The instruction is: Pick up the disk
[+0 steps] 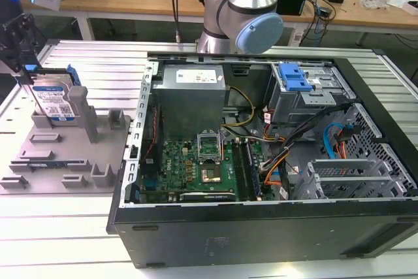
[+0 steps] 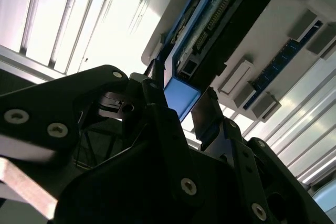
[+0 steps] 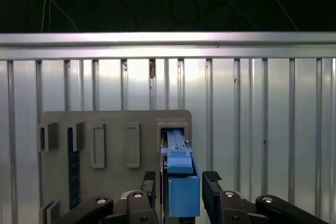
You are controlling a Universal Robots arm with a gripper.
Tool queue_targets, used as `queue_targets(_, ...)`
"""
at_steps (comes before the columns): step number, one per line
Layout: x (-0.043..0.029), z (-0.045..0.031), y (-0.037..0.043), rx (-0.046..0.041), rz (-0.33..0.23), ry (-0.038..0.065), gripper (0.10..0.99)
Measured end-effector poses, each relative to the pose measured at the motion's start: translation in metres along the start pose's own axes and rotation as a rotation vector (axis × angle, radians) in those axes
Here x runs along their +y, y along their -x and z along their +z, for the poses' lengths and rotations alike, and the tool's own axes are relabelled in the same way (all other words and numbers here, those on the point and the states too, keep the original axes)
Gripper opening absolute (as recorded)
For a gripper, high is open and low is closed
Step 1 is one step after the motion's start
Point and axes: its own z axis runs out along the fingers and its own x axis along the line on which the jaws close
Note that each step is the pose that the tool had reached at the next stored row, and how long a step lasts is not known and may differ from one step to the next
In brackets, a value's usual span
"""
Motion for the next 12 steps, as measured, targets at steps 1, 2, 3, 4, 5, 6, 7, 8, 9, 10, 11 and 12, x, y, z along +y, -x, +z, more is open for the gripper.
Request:
queue_targets(1, 0.0, 0.0006, 0.0, 0.0001, 0.0, 0.0, 0.482)
queue_targets(2, 0.0001, 0.0017, 0.0002, 0.0, 0.0, 0.0, 0.482)
queue_targets(3, 0.0001, 0.0022, 0.0002, 0.0, 0.0, 0.0, 0.482)
queue_targets(4, 0.0001, 0.0027, 0.0002, 0.0, 0.0, 0.0, 0.482)
queue_targets(5, 0.0002, 0.0033, 0.0002, 0.0001, 0.0, 0.0, 0.482)
queue_targets(6, 0.0002, 0.0037, 0.0002, 0.0, 0.0, 0.0, 0.482)
queue_targets(7, 0.0003, 0.0042, 0.0002, 0.0001, 0.0, 0.0, 0.482)
queue_targets(8, 0.0003, 0.005, 0.0002, 0.0001, 0.0, 0.0, 0.482)
queue_targets(9, 0.0003, 0.0058, 0.0002, 0.0001, 0.0, 0.0, 0.482)
queue_targets(10, 0.0003, 0.0066, 0.0002, 0.0001, 0.0, 0.0, 0.482)
queue_targets(11, 0.0003, 0.0074, 0.0002, 0.0001, 0.0, 0.0, 0.482)
queue_targets(12, 0.0004, 0.0082, 0.0002, 0.0, 0.0, 0.0, 0.482)
